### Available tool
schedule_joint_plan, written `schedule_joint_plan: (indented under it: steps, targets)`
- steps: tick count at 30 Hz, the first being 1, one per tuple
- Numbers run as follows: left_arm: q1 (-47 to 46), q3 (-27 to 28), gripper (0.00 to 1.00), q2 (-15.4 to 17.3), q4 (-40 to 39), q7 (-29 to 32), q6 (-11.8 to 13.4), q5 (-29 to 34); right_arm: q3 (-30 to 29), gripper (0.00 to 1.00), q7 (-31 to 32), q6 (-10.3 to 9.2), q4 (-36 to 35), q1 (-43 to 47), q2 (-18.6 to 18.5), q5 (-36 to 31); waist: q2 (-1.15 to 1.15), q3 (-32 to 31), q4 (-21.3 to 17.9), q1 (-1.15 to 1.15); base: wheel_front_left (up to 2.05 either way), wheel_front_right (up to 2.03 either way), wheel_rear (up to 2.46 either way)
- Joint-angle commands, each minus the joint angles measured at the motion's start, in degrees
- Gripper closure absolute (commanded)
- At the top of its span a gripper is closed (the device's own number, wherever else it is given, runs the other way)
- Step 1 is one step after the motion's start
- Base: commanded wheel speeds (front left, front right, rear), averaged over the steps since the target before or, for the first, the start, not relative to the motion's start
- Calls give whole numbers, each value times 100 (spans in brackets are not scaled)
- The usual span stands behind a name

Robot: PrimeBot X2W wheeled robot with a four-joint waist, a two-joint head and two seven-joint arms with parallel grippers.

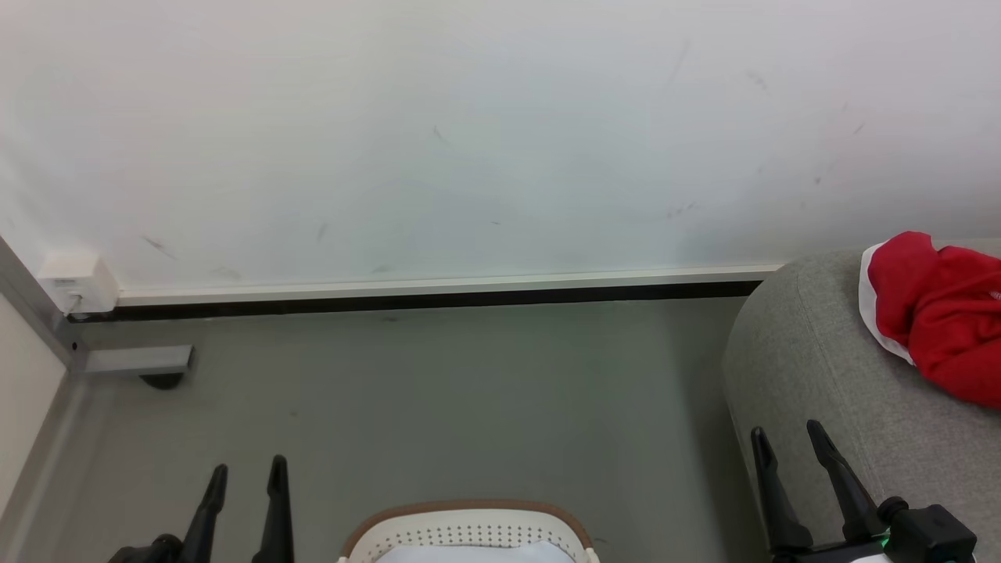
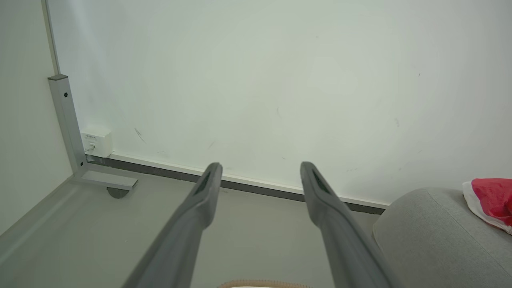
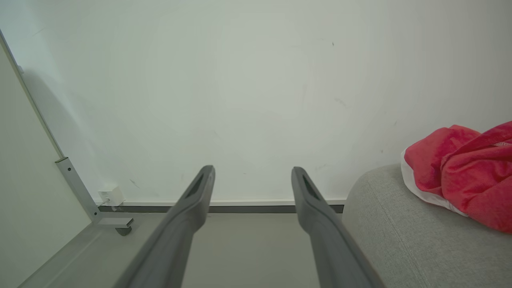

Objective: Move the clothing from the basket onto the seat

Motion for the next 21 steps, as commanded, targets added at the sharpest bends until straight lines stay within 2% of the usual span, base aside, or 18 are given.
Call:
schedule_joint_plan:
  steps: [1, 20, 21]
  targets:
    - [-57, 60, 0, -38, 35, -4, -50, 97, 30, 0, -40, -13, 10, -57, -6, -28, 0, 5, -6, 0, 0, 0, 0]
    - [-86, 320, 0, -228, 180, -4, -264, 372, 70, 0, -43, -13, 125, -96, -6, -16, 0, -6, -57, 0, 0, 0, 0]
    - [-52, 307, 100, -226, 176, 0, -256, 336, 87, 100, -26, 0, 113, -24, -4, 0, 0, -6, -57, 0, 0, 0, 0]
